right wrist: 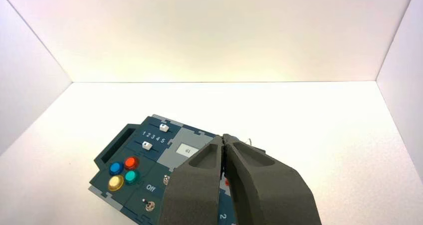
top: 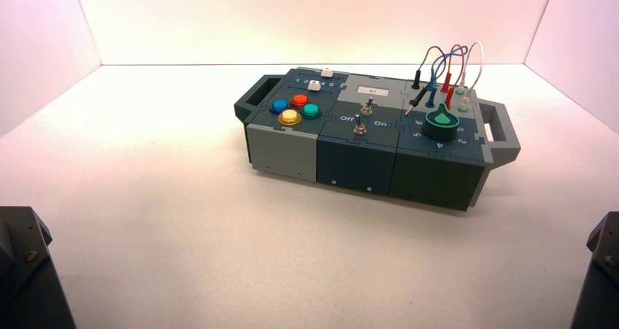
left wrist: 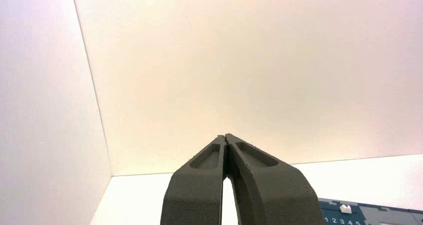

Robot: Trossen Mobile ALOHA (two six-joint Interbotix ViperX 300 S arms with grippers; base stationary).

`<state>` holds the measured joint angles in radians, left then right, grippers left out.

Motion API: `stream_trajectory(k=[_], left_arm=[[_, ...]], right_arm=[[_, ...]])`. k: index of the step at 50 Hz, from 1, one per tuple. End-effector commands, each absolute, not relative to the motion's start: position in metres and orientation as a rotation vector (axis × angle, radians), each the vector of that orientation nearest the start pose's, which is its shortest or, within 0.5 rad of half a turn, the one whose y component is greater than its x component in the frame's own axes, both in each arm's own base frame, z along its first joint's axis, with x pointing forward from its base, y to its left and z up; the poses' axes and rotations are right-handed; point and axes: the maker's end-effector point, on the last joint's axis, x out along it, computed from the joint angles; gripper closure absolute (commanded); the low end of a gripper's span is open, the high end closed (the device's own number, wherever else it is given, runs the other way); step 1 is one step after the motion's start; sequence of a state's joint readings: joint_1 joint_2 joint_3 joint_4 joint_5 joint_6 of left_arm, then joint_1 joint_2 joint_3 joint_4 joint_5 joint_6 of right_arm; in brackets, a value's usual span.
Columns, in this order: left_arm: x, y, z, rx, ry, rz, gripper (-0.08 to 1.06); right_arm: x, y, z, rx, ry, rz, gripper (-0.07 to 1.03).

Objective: Insert the black wire.

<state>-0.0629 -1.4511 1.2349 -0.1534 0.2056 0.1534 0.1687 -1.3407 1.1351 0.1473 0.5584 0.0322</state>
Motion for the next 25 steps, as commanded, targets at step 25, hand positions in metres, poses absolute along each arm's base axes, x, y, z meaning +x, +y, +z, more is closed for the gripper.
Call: stream_trajectory(k=[25], left_arm=[[0.193, -0.025, 0.282, -0.005, 0.065, -0.131, 1.0]], right_arm=[[0.179, 0.046, 0.259, 0.146, 0.36, 0.223, 0.99]])
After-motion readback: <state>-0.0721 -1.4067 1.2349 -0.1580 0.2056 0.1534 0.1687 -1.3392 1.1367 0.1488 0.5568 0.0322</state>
